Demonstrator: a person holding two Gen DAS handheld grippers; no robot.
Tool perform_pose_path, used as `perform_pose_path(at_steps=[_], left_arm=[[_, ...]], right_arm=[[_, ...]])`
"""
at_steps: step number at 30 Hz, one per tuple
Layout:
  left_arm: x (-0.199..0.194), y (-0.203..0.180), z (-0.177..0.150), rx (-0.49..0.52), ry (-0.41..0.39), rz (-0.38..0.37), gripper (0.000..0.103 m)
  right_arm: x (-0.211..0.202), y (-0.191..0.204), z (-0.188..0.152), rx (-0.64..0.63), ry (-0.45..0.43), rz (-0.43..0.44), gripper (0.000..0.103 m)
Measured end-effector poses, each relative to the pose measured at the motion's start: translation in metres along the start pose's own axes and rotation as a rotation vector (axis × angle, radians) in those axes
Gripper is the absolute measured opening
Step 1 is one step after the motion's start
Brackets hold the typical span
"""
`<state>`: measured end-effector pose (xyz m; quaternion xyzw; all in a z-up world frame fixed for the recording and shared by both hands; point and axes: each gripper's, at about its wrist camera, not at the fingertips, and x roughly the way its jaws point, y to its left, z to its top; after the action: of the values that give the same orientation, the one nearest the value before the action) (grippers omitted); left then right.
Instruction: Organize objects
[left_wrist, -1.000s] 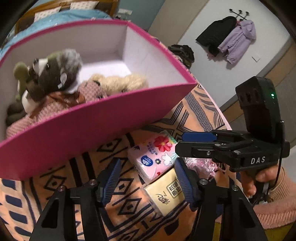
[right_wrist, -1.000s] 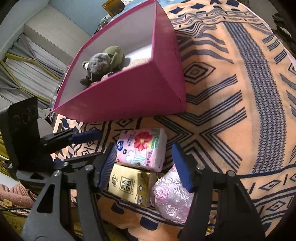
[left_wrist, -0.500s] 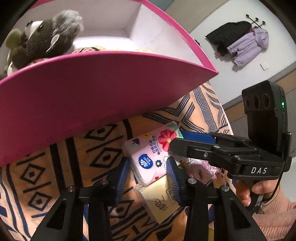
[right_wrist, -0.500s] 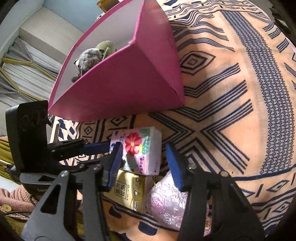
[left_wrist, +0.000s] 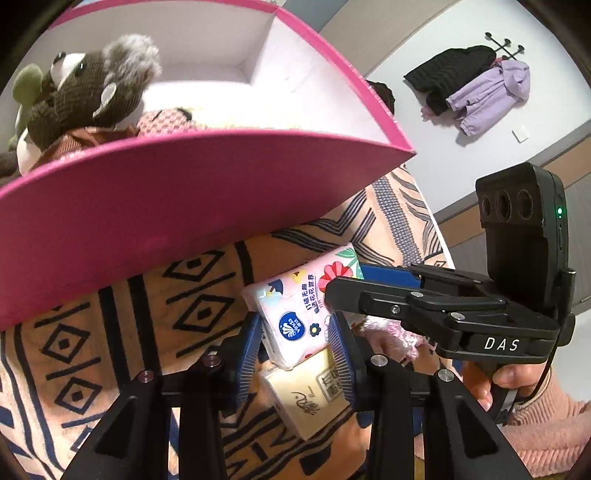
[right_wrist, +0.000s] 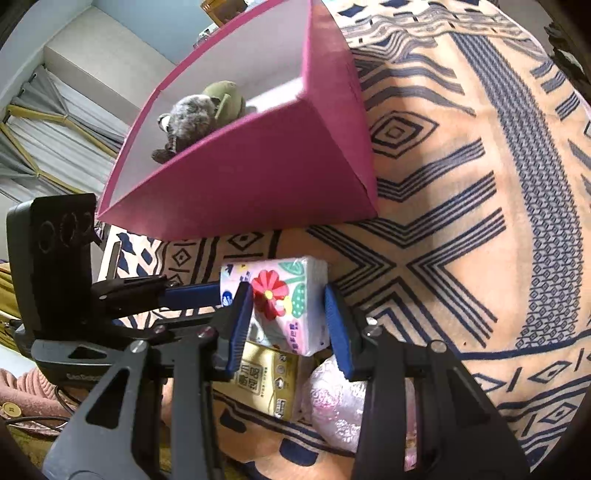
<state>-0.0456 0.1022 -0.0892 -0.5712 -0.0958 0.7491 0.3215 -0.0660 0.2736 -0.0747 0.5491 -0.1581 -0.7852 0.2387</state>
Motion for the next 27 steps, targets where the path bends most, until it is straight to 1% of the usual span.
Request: perform_pose_path(at_steps=[9, 16, 27], left_arm=[[-0.023, -0.016, 0.003, 0.058, -0.054, 0.015, 0.038], [-0.041, -0.018, 0.001, 0.074, -0.091, 0.014, 0.038], [-0.063, -0.028, 0.007, 0.097, -0.153, 0.015, 0.038]], right_arm=[[-0.018, 0.018, 0.002, -0.039, -0.035, -0.005, 0.043], [-0.032, 0.027, 0.005, -0.061, -0.058, 0.002, 0.043], [-0.049, 0.045, 0.012, -0.098, -0.101, 0.01, 0.043]])
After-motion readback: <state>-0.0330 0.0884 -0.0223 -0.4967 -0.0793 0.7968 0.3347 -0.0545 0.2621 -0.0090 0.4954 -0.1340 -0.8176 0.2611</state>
